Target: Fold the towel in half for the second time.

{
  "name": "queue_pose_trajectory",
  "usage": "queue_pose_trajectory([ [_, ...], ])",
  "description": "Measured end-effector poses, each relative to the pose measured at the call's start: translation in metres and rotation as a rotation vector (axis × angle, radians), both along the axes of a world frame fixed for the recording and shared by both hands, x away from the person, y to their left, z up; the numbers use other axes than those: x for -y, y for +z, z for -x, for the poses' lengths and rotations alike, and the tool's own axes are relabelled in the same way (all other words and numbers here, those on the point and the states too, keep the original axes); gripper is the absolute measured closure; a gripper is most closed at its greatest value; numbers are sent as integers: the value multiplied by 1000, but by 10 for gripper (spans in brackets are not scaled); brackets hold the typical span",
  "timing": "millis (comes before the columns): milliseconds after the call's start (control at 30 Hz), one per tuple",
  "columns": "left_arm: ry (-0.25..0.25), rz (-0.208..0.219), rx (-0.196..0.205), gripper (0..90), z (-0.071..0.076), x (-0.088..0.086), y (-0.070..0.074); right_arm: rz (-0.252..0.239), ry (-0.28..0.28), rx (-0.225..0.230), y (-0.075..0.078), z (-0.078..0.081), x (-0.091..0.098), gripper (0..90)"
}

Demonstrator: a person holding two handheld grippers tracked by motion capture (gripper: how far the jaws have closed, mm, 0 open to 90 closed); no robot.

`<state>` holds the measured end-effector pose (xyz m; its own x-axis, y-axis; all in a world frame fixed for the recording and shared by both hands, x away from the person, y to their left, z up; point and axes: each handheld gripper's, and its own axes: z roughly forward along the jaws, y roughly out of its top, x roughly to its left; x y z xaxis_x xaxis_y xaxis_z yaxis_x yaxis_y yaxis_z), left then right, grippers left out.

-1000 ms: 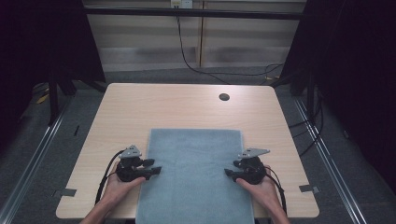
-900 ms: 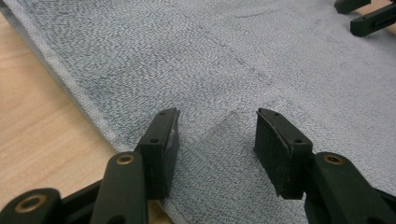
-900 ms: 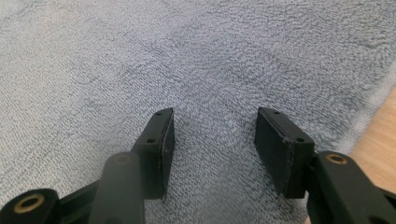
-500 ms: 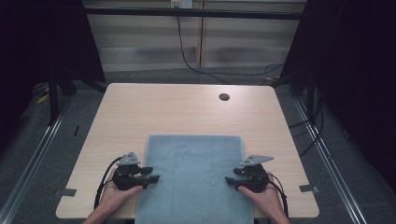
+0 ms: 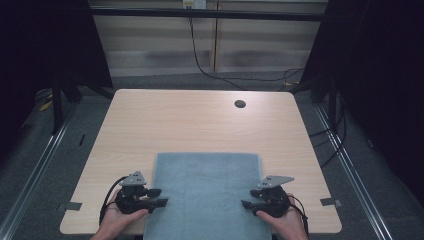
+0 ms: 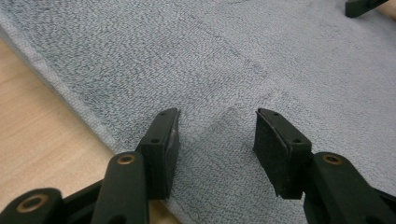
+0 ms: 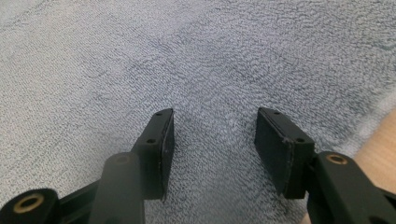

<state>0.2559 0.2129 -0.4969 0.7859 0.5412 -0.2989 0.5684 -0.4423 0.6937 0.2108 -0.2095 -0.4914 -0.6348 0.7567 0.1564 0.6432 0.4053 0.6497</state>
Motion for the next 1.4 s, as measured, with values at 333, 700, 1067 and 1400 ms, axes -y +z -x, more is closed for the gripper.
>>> queue_pose_trajectory([
  [333,25,38,28,450,-22,-3,13,-60,-18,36,15,-15,10,472],
  [700,143,47,56,425,-104,-4,20,-46,-101,87,28,-100,30,435],
  [1067,177,-15,77,388,-126,4,5,39,-138,51,1,-133,29,421],
  [1400,129,-49,59,699,-124,5,-6,11,-107,25,-4,-133,29,737],
])
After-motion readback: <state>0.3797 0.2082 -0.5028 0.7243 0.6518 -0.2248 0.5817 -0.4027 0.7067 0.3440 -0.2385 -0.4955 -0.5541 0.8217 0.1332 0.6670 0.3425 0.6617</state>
